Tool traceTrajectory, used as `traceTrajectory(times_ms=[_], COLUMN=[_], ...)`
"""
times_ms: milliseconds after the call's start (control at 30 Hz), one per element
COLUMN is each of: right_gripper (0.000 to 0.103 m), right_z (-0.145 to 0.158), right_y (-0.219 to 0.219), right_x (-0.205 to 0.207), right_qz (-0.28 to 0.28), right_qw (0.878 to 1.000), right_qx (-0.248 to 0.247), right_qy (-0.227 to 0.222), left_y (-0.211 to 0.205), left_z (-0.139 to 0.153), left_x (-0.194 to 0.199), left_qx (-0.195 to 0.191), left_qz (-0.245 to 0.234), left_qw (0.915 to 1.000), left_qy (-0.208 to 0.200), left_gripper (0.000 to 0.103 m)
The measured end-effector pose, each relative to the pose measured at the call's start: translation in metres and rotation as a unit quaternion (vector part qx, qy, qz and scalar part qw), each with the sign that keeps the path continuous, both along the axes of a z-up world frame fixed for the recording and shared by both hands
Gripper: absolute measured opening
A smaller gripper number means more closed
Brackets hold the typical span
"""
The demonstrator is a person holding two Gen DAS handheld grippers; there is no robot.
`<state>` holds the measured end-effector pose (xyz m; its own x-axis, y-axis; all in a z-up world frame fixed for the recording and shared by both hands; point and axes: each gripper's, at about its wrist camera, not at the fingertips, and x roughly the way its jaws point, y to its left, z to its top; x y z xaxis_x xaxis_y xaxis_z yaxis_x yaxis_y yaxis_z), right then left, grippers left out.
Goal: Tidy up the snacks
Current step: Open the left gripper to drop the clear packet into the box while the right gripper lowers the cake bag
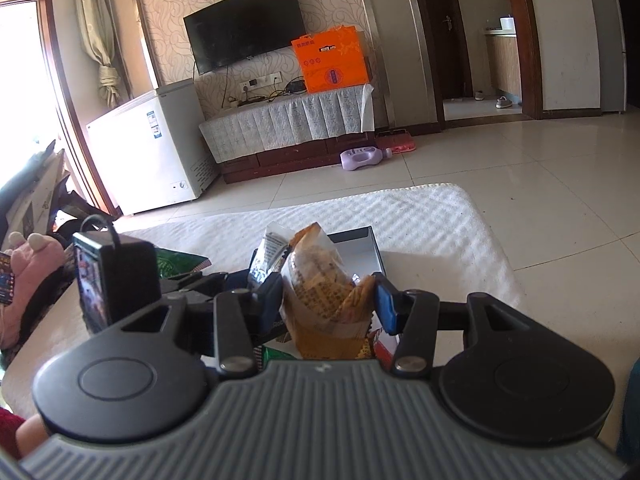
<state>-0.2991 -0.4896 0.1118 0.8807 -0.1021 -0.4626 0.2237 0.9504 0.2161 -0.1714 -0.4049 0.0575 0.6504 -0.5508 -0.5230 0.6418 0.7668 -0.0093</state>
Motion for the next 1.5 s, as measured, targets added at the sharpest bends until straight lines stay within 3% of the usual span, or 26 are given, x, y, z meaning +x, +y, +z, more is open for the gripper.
traceTrajectory(times_ms=[333,567,667,733,833,1000,1500], right_gripper=[0.048,0.048,0.048,0.048,0.048,0.048,0.048], right_z=[-0.005,-0.008,-0.009,-0.010,-0.011,-0.012,-0.017], right_y=[-0.006,-0.005,-0.001,0.000,0.001,0.001,0.008], right_x=[0.011,0.015,0.017,0.017,0.017,0.017,0.028], right_qz=[-0.023,-0.012,-0.003,0.000,0.001,0.004,0.025], right_qw=[1.000,1.000,1.000,1.000,1.000,1.000,0.999], right_qx=[0.010,0.017,0.016,0.017,0.019,0.023,0.040], right_qy=[-0.018,-0.010,-0.005,-0.003,-0.001,-0.002,0.003], left_y=[-0.012,-0.017,-0.017,-0.018,-0.018,-0.019,0.023], left_z=[-0.012,-0.025,-0.025,-0.024,-0.024,-0.021,-0.009], left_x=[0.031,0.054,0.055,0.054,0.050,0.039,-0.020], left_qx=[0.026,0.048,0.049,0.051,0.045,0.048,0.046], left_qz=[0.005,0.010,0.006,0.006,0.003,-0.006,-0.017], left_qw=[0.9996,0.9988,0.9988,0.9987,0.9990,0.9987,0.9976], left_qy=[-0.009,0.010,0.005,0.000,-0.003,-0.013,-0.050], left_gripper=[0.059,0.059,0.063,0.071,0.080,0.085,0.086])
